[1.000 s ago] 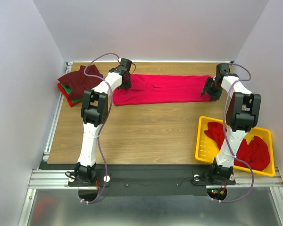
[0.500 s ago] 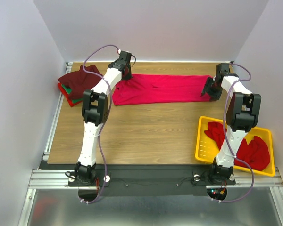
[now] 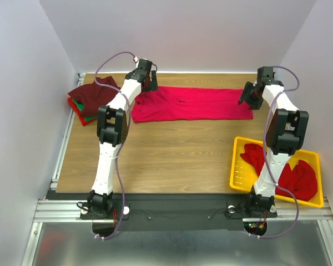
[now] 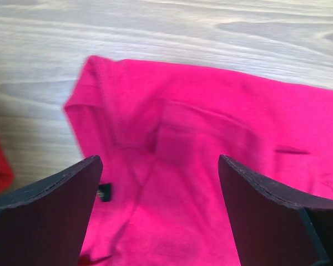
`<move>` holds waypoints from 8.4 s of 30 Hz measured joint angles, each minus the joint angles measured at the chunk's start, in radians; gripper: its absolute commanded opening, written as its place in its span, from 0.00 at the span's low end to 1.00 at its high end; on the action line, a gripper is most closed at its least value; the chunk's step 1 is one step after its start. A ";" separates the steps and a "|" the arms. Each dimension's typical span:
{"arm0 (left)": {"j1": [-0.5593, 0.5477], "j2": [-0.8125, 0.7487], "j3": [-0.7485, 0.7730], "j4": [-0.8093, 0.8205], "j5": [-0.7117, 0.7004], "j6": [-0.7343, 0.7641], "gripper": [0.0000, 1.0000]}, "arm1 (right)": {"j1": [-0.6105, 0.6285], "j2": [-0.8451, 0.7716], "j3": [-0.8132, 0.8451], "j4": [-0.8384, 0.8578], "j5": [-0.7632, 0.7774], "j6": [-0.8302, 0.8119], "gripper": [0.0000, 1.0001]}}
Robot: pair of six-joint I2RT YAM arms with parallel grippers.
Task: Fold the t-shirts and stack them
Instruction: Fold the tshirt
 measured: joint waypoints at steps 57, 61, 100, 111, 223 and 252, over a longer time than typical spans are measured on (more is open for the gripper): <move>0.077 0.064 -0.002 0.017 0.083 -0.203 0.99 | 0.365 -0.151 -0.218 -0.166 -0.038 -0.017 0.66; 0.076 0.025 -0.048 0.014 0.085 -0.204 0.99 | 0.359 -0.161 -0.106 -0.187 0.035 -0.015 0.66; 0.042 -0.025 -0.164 0.073 0.174 -0.224 0.99 | 0.364 -0.219 -0.478 -0.103 -0.097 -0.027 0.63; 0.032 0.063 -0.019 0.063 0.182 -0.158 0.99 | 0.533 -0.217 -0.460 -0.209 -0.238 -0.050 0.63; -0.068 -0.108 -0.323 0.156 0.171 -0.177 0.99 | 0.592 -0.408 -0.483 -0.274 0.375 0.138 0.48; -0.029 -0.108 -0.325 0.175 0.238 -0.201 0.99 | 0.560 -0.294 -0.577 -0.170 0.131 0.056 0.42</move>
